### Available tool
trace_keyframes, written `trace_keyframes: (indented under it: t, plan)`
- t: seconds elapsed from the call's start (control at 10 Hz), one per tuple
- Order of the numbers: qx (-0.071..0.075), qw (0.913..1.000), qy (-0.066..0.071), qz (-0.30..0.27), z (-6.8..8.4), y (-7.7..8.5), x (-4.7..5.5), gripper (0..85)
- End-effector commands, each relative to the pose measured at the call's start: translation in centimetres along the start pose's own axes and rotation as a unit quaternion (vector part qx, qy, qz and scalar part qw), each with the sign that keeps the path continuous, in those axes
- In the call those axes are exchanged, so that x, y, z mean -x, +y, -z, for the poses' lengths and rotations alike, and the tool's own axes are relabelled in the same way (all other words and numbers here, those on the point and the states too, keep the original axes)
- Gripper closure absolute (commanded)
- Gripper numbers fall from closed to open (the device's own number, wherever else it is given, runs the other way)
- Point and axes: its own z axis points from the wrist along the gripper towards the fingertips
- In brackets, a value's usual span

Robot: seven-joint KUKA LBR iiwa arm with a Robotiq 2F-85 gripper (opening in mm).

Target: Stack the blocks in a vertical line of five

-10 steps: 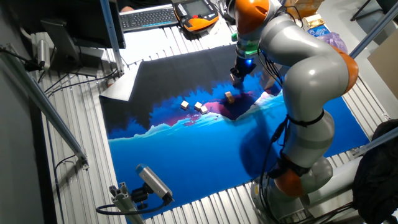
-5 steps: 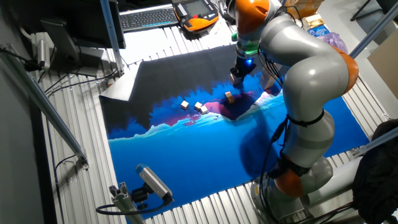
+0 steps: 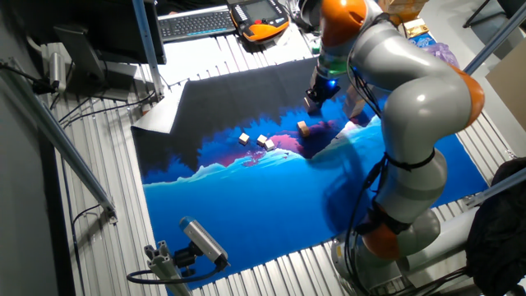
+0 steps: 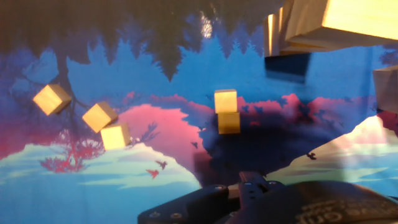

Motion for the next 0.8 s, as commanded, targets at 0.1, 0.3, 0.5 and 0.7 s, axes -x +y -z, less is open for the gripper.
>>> trace_keyframes:
  t: [0.1,0.3,0.5,0.7]
  plan:
    - [0.004,0.9999,-0.005,-0.011,-0.01,0.02,0.01,85.0]
    - [0.005,0.9998,-0.009,-0.017,-0.01,0.02,0.01,85.0]
    - [0.002,0.9997,-0.010,-0.020,-0.01,0.02,0.01,85.0]
    - [0.002,0.9981,-0.038,-0.048,-0.01,0.02,0.01,51.0]
